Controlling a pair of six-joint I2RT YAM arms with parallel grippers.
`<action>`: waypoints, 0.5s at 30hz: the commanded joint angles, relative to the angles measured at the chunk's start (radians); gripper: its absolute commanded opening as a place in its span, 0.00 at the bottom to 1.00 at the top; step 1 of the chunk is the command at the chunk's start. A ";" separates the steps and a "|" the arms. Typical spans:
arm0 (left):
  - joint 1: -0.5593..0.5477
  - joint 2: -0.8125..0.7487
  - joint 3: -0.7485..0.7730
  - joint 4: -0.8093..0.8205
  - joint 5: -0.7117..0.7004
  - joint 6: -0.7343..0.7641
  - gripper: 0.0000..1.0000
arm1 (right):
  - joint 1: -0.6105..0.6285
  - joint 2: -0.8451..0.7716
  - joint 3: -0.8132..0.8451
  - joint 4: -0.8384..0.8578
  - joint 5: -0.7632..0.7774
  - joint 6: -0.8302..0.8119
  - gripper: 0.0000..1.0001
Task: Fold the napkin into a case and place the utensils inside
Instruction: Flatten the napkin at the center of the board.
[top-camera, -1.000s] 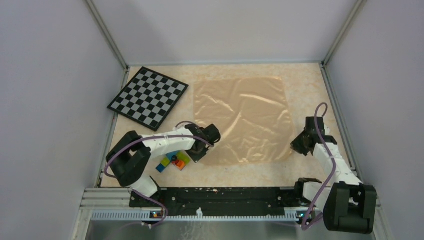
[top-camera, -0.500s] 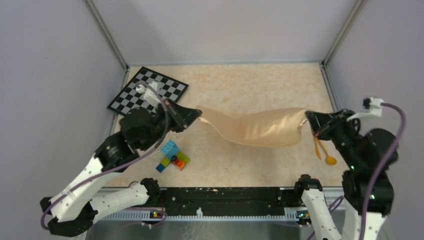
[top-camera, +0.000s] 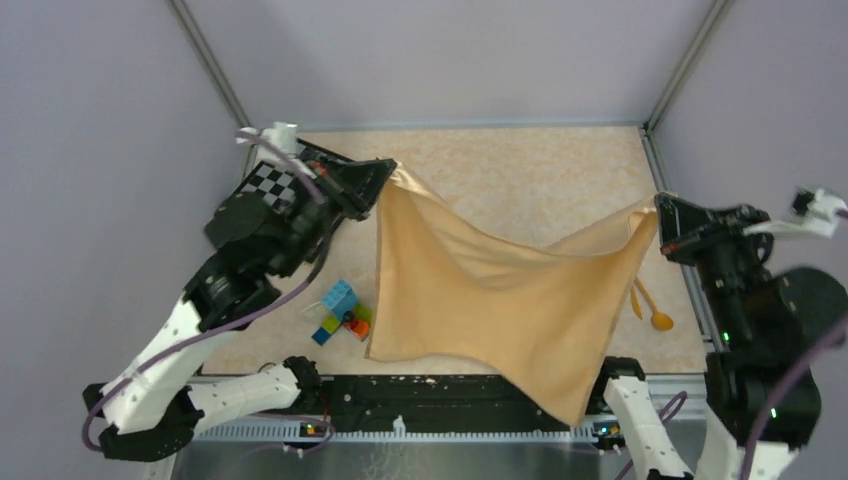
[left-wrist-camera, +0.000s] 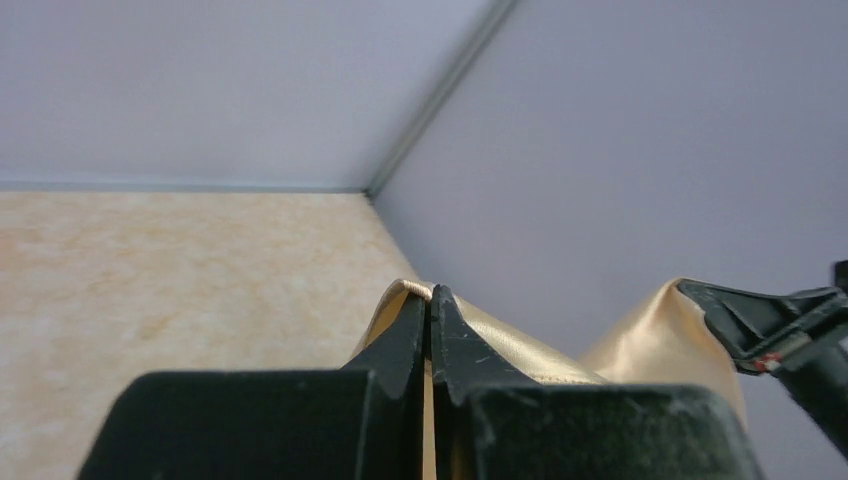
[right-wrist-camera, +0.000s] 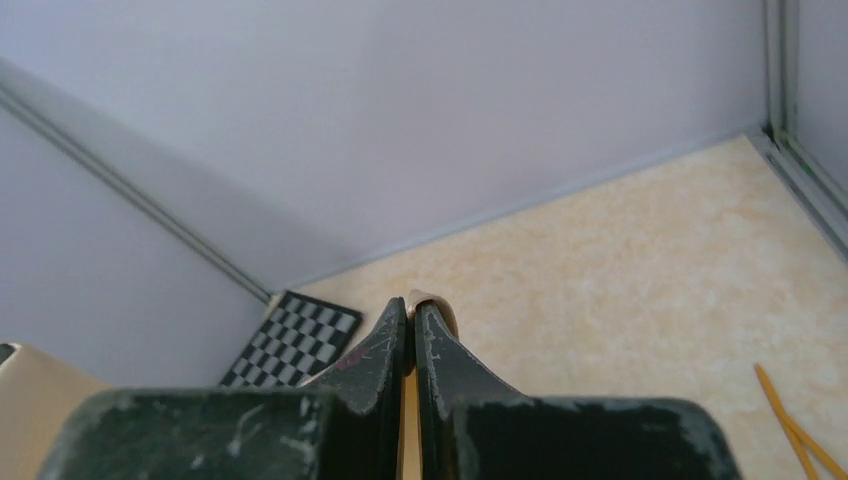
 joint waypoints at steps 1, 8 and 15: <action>0.034 0.210 0.004 0.060 -0.254 0.147 0.00 | 0.009 0.202 -0.151 0.119 0.116 -0.027 0.00; 0.369 0.506 0.020 0.145 0.088 0.050 0.00 | 0.007 0.471 -0.412 0.479 0.144 -0.044 0.00; 0.508 0.811 0.030 0.342 0.263 0.033 0.00 | -0.008 0.906 -0.326 0.639 0.072 -0.057 0.00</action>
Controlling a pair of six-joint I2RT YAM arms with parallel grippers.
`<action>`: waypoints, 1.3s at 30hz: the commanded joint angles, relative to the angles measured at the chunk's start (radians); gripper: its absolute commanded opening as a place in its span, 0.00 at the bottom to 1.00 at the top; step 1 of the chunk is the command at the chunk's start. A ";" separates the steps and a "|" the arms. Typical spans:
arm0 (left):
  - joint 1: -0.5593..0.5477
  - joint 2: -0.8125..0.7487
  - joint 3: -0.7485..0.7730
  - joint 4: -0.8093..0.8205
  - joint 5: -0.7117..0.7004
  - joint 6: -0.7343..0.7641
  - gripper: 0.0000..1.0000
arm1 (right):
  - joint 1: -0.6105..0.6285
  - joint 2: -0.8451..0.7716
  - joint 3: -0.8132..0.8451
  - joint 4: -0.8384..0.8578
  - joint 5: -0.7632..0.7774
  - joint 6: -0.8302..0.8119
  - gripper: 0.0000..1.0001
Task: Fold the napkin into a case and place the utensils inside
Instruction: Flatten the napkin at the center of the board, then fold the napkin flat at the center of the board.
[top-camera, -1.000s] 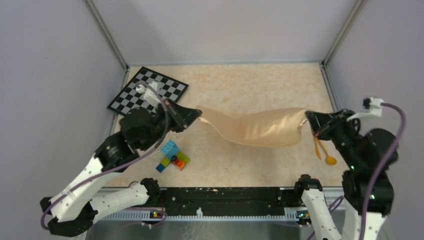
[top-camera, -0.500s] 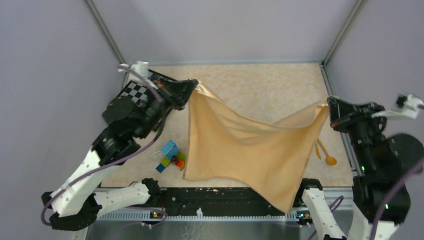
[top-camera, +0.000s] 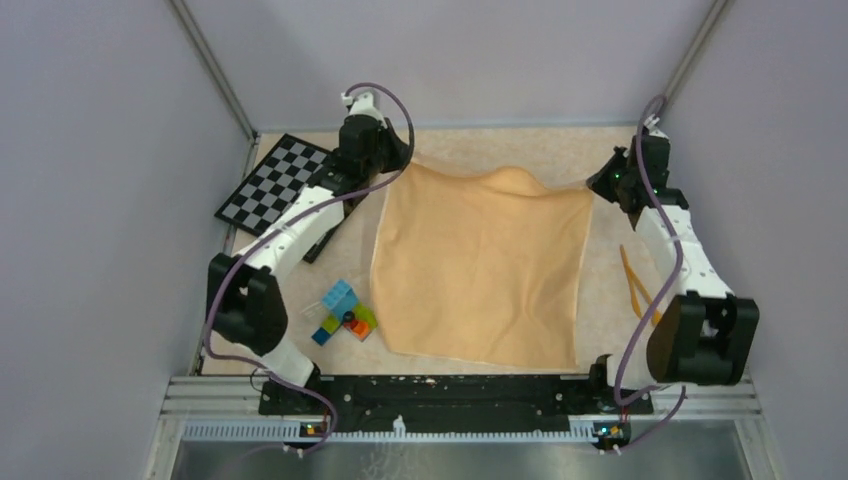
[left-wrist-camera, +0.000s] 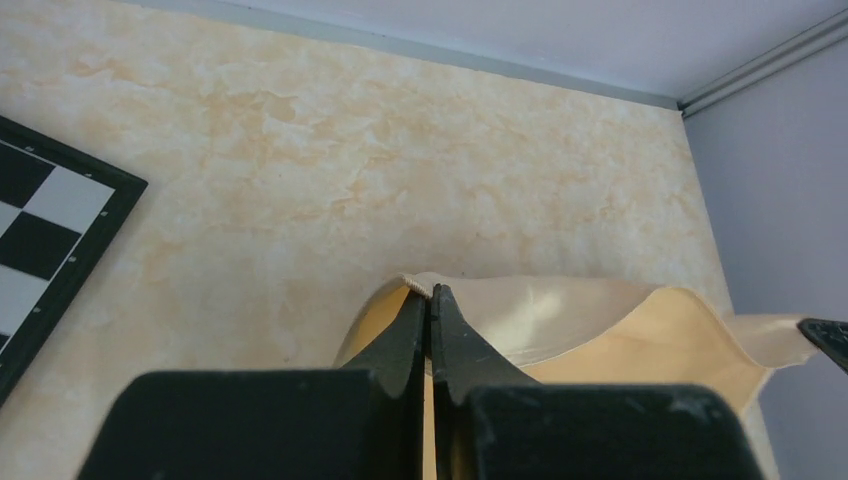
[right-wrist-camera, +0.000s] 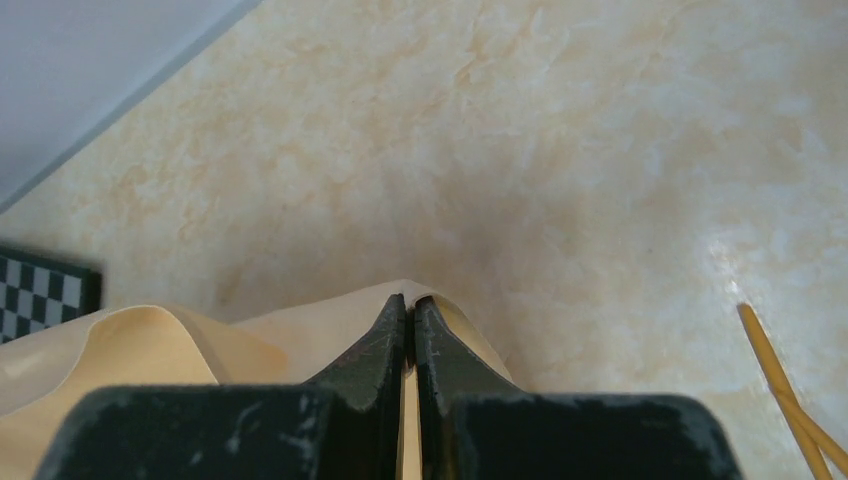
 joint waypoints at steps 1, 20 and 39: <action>0.075 0.171 0.048 0.197 0.183 -0.042 0.00 | -0.013 0.211 0.131 0.196 -0.054 -0.031 0.00; 0.202 0.376 0.103 0.267 0.594 -0.091 0.00 | -0.032 0.449 0.368 -0.010 -0.140 -0.110 0.00; 0.215 0.403 0.162 0.219 0.657 -0.115 0.00 | -0.107 0.578 0.531 -0.069 -0.305 -0.064 0.00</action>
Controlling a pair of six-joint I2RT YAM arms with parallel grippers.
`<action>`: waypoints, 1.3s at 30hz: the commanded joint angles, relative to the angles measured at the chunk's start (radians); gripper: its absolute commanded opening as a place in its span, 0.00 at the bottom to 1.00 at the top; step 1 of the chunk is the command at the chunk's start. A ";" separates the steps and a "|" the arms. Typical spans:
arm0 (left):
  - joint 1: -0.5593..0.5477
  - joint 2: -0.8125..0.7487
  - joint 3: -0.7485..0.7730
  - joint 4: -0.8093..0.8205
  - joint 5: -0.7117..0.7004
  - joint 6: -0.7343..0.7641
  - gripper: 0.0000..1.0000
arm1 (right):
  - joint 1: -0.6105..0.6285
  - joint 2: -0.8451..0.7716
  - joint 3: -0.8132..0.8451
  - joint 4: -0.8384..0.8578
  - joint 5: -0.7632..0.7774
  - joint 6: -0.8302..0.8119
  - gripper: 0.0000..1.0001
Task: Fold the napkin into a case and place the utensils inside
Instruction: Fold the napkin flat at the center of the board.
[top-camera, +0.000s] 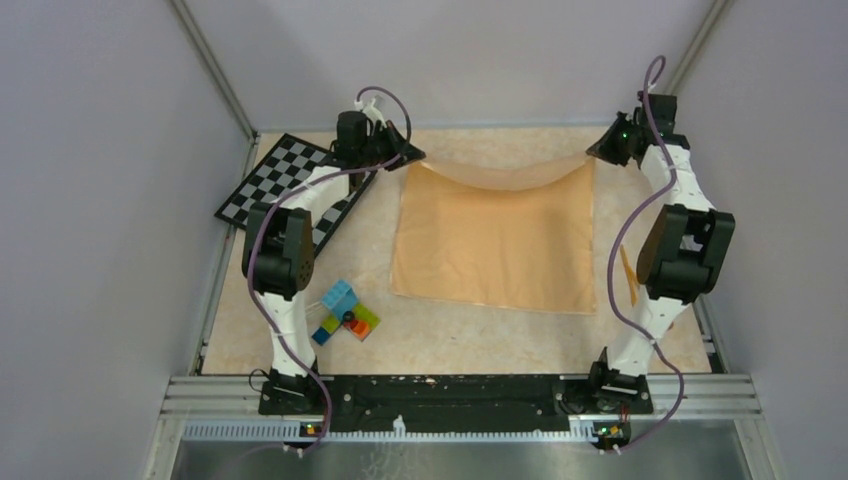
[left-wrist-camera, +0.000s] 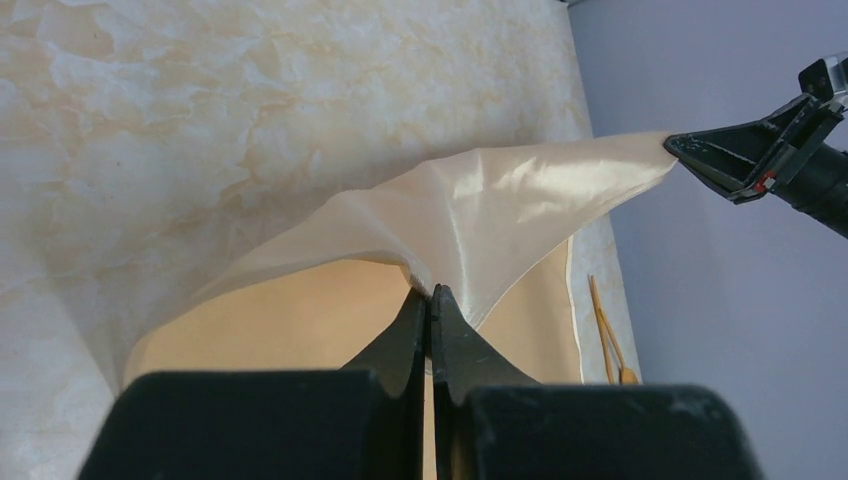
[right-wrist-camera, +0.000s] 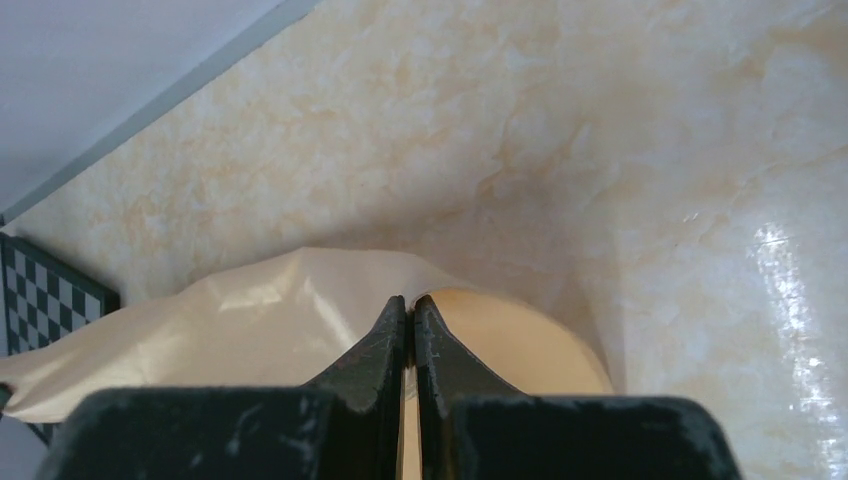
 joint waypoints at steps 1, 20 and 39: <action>0.016 -0.058 0.001 -0.064 0.026 0.043 0.00 | 0.009 -0.084 -0.086 0.016 -0.061 0.032 0.00; -0.013 -0.524 -0.601 -0.467 0.048 0.233 0.00 | 0.038 -0.758 -0.874 -0.234 0.042 0.068 0.00; -0.085 -0.540 -0.713 -0.459 -0.005 0.248 0.00 | 0.037 -0.770 -0.991 -0.215 0.291 0.157 0.00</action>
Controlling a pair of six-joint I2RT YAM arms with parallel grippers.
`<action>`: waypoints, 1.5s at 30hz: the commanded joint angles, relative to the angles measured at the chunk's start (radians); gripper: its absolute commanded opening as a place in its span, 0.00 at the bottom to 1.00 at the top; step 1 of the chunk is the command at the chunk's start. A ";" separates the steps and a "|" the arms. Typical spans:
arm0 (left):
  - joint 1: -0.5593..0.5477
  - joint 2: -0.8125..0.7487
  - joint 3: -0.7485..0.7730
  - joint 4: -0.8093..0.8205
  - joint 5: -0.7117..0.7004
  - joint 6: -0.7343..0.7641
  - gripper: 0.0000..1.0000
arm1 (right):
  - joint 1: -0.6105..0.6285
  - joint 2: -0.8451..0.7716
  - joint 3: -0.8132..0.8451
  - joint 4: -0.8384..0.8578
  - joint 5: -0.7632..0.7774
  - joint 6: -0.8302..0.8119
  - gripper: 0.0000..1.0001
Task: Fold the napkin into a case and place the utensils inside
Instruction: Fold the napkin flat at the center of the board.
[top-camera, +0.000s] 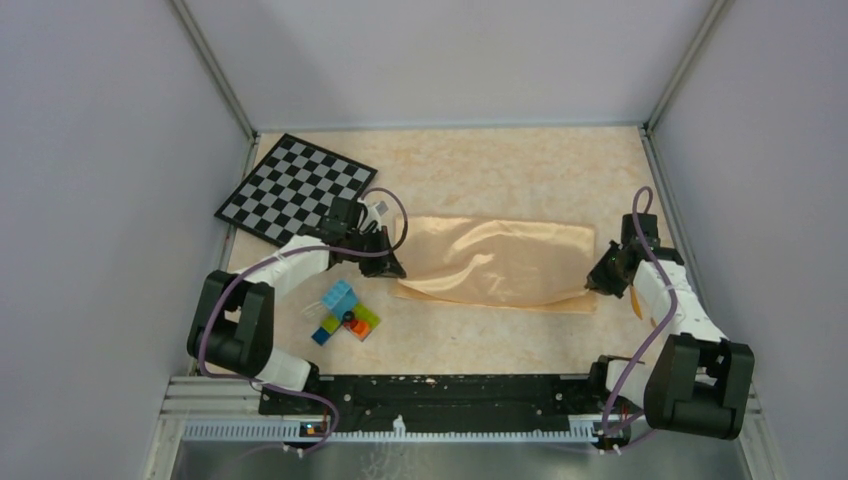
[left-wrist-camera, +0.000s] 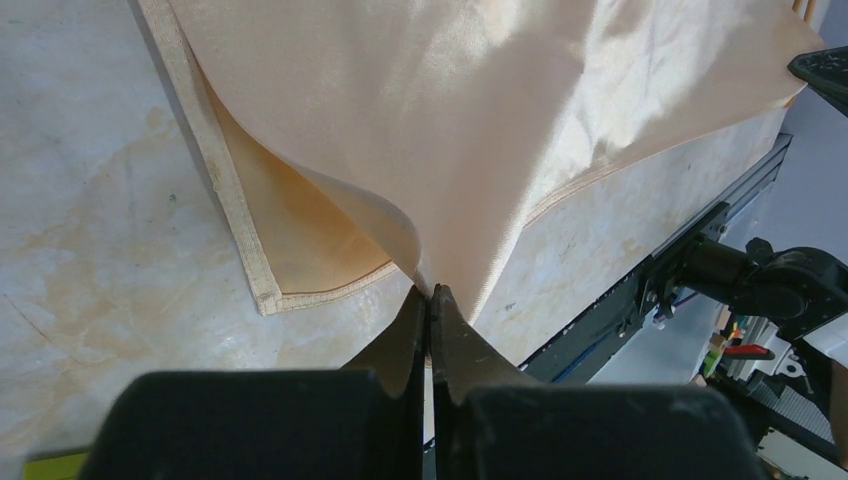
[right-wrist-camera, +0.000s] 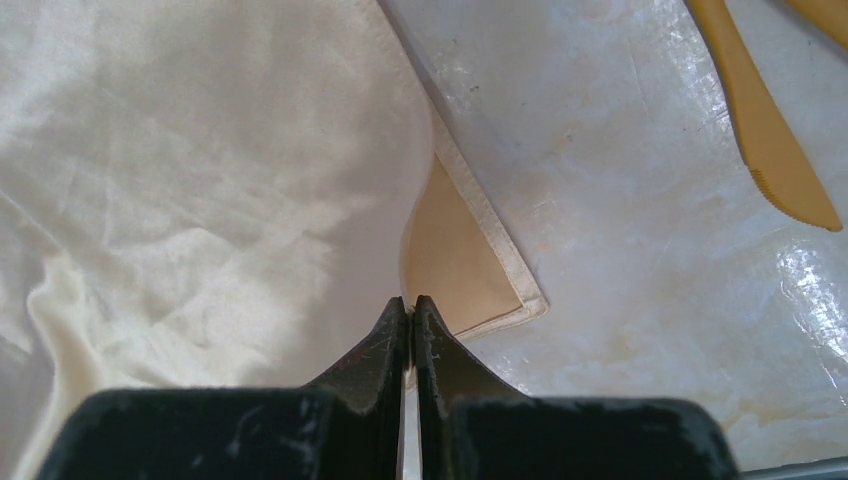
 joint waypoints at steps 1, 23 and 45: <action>-0.004 0.005 -0.013 0.019 -0.017 0.019 0.00 | 0.004 0.002 0.001 0.028 0.051 0.028 0.00; -0.024 0.051 -0.061 0.039 -0.071 0.018 0.00 | 0.004 0.063 -0.050 0.107 0.068 0.051 0.00; -0.024 0.072 -0.037 0.035 -0.127 0.027 0.02 | 0.004 0.113 -0.058 0.166 0.069 0.047 0.00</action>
